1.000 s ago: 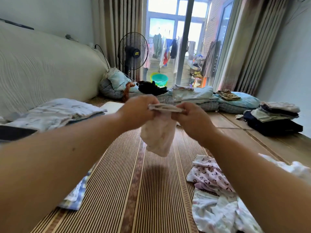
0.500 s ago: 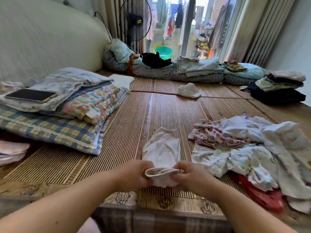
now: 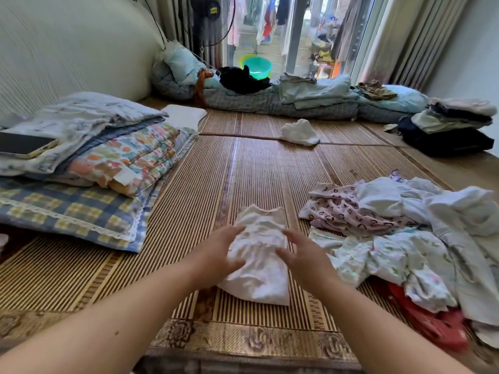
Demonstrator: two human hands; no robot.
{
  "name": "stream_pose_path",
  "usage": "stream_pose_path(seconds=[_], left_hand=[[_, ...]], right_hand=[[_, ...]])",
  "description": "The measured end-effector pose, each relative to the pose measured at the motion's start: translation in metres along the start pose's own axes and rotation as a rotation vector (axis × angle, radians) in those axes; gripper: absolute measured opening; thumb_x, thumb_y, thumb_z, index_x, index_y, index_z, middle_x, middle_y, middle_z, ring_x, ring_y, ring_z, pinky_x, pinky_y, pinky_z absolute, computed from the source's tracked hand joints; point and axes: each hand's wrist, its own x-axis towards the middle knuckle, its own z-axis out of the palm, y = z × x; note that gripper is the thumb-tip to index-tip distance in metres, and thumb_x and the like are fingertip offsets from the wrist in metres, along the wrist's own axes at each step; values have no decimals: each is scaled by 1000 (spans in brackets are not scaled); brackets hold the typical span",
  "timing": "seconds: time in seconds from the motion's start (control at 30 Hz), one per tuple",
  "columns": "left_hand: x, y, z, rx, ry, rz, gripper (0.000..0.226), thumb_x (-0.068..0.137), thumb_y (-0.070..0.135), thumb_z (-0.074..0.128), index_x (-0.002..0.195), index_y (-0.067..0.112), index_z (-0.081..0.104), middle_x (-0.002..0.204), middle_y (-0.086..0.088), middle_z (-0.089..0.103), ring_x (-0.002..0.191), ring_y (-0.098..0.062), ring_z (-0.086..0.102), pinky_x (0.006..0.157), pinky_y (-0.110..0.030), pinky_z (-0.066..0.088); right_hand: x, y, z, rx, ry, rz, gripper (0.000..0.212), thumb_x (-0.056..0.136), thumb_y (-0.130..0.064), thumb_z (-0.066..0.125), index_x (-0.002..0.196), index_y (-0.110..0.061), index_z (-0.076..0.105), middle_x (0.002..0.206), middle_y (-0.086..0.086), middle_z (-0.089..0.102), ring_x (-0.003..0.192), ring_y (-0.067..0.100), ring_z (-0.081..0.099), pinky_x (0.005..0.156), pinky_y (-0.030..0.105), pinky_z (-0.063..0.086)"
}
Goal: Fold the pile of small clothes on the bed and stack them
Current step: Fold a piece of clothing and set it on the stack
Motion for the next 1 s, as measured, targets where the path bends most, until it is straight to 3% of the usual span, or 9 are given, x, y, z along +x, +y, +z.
stream_pose_path(seconds=[0.07,0.17,0.33,0.4,0.47,0.53,0.63,0.83,1.0], left_hand=[[-7,-3,4,189,-129,105,70,85,45,64,146,43,30,157,19,14,144,-11,15,118,-43,17],[-12,-14,7,446,-347,119,76,83,53,61,148,45,23,159,20,5,147,-8,2,119,-39,6],[-14,-24,8,610,-225,176,59,89,29,49,145,41,34,155,19,24,145,-5,19,118,-35,18],[-16,-30,4,599,-172,223,44,91,24,46,132,35,56,141,15,51,131,-6,46,111,-34,37],[-21,-34,-2,466,-159,204,27,88,24,50,102,27,73,106,9,71,95,-5,65,87,-32,54],[-25,-30,-12,211,-170,149,18,86,17,56,76,16,71,75,1,68,61,-4,58,62,-23,52],[-27,-16,-27,-132,-161,113,22,85,14,57,64,11,63,58,1,54,51,-11,45,52,-23,39],[13,-5,-28,-415,93,-42,17,93,19,54,96,18,71,82,1,67,72,-14,59,66,-32,51],[47,-2,-14,-356,226,-164,49,96,36,52,143,24,42,142,-2,49,125,-22,51,101,-40,42]], right_hand=[[-13,6,2,-167,-102,-146,45,91,-40,60,134,-33,51,134,-12,54,116,5,53,97,26,44],[-22,21,10,-525,-331,-304,56,86,-52,60,138,-34,47,149,-15,39,135,9,39,113,35,32],[-22,43,17,-690,-219,-465,37,93,-26,42,126,-23,59,137,-8,55,131,10,44,106,32,39],[-23,46,15,-620,-196,-457,30,92,-23,43,108,-19,67,117,-6,66,110,11,58,95,32,46],[-25,44,10,-372,-209,-342,23,91,-21,47,86,-12,67,85,-1,67,75,12,60,70,30,50],[-28,37,0,-114,-216,-233,22,88,-18,50,72,-8,61,63,0,55,54,8,45,55,30,39],[-27,20,-16,160,-241,-114,22,80,-24,48,60,-18,56,58,-6,48,56,9,43,55,27,35],[26,5,-17,360,-115,93,20,92,-12,46,87,-14,64,90,6,63,85,24,57,80,41,48],[57,8,-8,227,-16,127,41,100,-30,45,139,-18,45,136,5,53,120,24,53,101,42,45]])
